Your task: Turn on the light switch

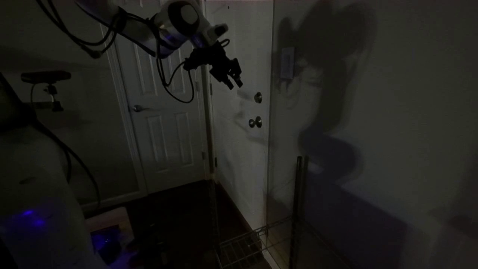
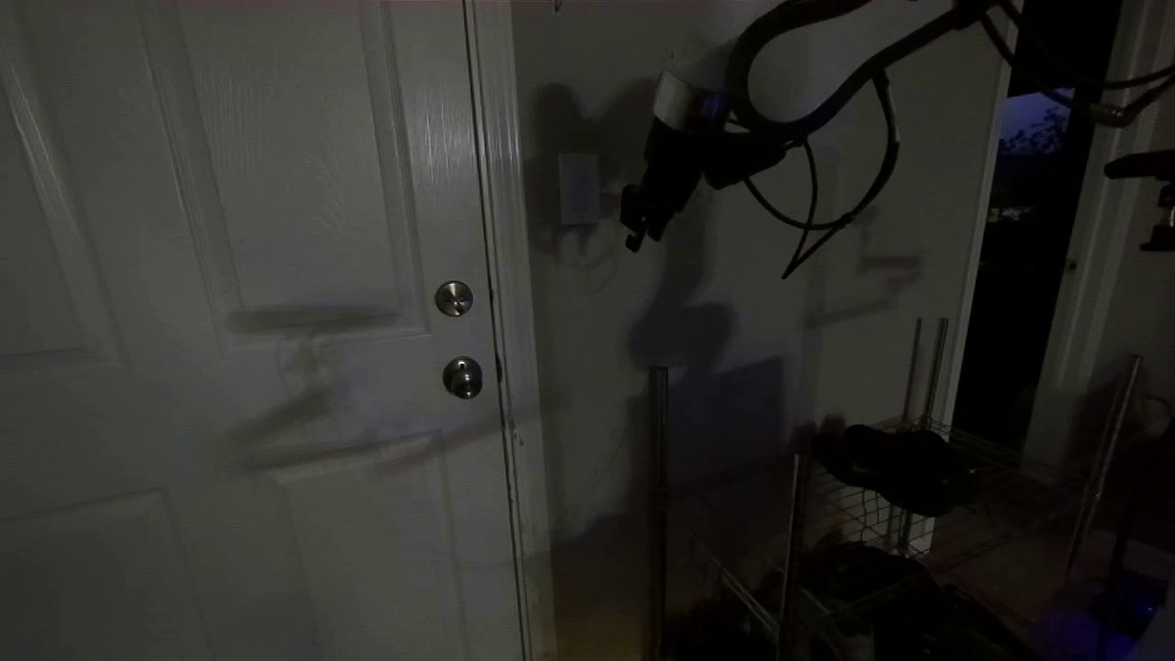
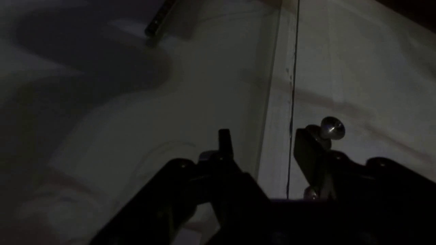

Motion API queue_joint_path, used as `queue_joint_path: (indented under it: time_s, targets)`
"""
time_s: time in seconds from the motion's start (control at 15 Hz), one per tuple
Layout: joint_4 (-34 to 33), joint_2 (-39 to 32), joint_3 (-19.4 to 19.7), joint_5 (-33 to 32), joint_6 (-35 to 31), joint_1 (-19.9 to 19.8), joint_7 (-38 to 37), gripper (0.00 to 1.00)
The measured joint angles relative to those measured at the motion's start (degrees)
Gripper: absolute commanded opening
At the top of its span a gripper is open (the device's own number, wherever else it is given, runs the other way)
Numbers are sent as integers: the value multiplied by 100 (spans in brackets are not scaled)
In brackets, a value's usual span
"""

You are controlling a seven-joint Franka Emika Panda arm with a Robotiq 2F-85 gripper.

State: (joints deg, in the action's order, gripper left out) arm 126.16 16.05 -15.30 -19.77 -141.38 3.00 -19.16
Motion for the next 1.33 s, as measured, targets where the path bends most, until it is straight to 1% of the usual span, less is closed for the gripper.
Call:
queue_joint_path:
  time_s: [0.2,0.33,0.47,0.53,0.8,1.33]
  targets:
    - [-250,-188,-58,-588,-119,-138,-419,4]
    - [-422,-342,-58,-888,-122,-207,-640,0]
    - [-622,-527,-40,-1165,-122,-263,-841,0]
    - [-736,-626,-28,-1312,-122,-289,-952,2]
    - [-1194,-1020,81,-1879,-122,-285,-1407,2]
    - [-1999,-1670,391,-2625,-122,-13,-2020,3]
